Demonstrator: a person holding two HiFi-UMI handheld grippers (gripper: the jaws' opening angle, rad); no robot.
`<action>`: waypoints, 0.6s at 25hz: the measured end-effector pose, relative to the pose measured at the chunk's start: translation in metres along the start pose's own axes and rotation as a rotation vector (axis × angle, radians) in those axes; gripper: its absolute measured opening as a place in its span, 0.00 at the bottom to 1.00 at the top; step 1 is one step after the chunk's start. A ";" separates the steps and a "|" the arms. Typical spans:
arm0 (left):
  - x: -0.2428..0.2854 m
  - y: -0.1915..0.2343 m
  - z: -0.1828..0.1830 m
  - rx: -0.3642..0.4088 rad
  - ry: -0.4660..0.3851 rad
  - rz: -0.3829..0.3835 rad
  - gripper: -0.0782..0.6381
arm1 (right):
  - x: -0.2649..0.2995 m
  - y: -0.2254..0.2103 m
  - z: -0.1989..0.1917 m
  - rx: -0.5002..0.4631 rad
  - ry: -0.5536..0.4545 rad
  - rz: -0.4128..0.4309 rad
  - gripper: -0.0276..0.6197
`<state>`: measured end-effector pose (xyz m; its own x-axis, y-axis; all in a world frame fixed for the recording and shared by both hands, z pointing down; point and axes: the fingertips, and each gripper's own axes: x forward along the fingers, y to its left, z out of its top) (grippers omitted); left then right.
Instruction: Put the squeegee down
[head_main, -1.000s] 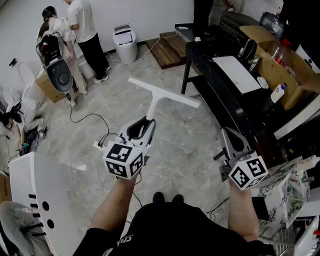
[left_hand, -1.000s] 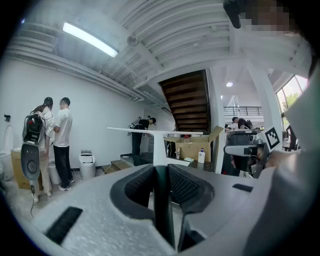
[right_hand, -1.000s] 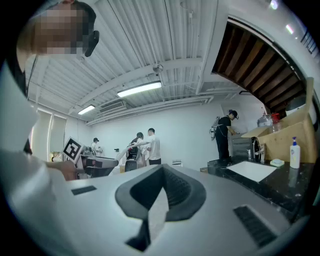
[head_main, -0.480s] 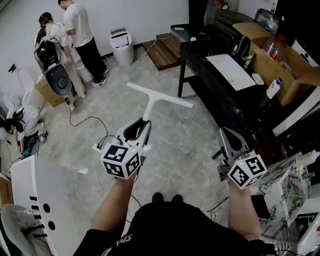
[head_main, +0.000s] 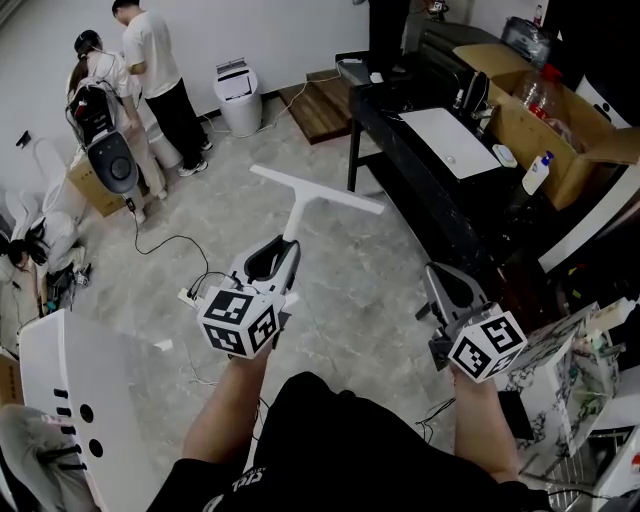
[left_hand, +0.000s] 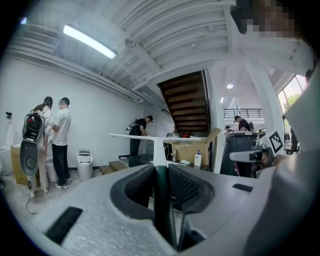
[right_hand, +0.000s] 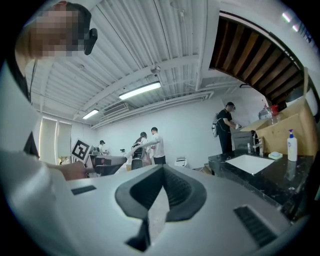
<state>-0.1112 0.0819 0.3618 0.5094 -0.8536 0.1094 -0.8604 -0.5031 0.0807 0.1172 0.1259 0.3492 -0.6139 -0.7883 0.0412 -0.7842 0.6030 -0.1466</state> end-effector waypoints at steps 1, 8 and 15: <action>0.001 -0.002 0.000 -0.004 -0.002 -0.001 0.25 | -0.001 -0.001 -0.001 0.001 0.004 0.002 0.05; 0.025 -0.005 0.006 -0.009 -0.018 -0.018 0.25 | -0.001 -0.022 -0.001 0.003 0.013 -0.021 0.05; 0.065 0.008 0.006 -0.013 -0.022 -0.049 0.25 | 0.025 -0.050 -0.005 0.011 0.029 -0.044 0.05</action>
<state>-0.0850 0.0217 0.3633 0.5507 -0.8306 0.0829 -0.8339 -0.5431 0.0982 0.1411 0.0769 0.3624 -0.5810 -0.8103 0.0768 -0.8098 0.5659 -0.1548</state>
